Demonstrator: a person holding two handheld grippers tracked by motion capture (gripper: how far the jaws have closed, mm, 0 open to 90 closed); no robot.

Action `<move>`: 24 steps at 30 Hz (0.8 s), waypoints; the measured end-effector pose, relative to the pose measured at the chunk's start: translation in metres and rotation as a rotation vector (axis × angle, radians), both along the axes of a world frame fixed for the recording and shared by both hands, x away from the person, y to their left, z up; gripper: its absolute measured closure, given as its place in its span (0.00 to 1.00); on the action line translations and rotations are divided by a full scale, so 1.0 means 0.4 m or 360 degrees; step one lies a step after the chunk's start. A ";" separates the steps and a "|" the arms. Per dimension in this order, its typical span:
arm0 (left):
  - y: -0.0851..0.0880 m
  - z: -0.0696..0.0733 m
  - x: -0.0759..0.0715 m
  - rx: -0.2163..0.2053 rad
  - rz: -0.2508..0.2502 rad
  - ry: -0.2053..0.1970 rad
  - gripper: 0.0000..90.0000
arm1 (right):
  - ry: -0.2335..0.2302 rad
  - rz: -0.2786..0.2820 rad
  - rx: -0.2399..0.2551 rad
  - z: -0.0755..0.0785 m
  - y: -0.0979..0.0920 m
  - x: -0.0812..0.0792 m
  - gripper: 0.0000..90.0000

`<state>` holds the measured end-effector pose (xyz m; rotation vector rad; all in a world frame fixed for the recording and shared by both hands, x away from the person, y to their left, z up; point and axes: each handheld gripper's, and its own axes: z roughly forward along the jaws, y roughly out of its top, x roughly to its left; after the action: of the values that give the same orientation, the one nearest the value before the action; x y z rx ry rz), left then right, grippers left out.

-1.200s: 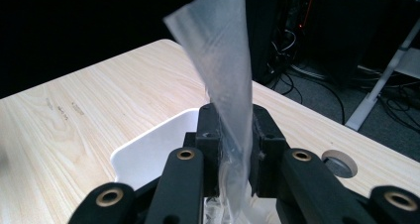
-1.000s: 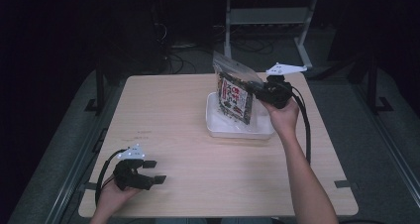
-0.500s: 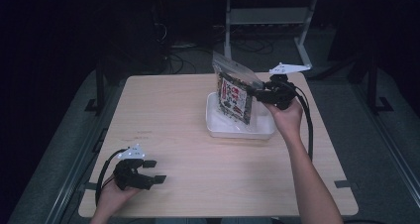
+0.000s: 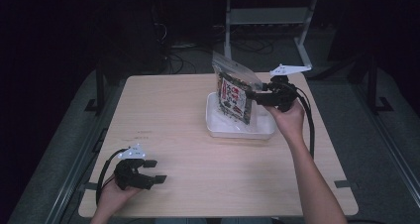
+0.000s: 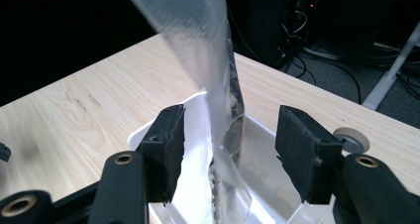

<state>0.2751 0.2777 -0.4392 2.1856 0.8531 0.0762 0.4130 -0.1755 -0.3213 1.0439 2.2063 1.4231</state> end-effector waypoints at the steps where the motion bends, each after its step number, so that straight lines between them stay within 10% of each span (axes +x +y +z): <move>1: 0.000 0.000 0.000 0.0000 -0.0001 0.0000 0.29 | -0.0002 0.0002 0.0005 -0.001 -0.001 -0.003 0.48; 24: -0.005 0.000 0.000 0.0006 -0.0004 -0.0003 0.28 | 0.0048 0.0022 0.0050 -0.012 -0.056 -0.051 0.41</move>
<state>0.2750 0.2758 -0.4393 2.1898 0.8499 0.0784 0.3927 -0.1979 -0.3263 1.0693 2.2229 1.4613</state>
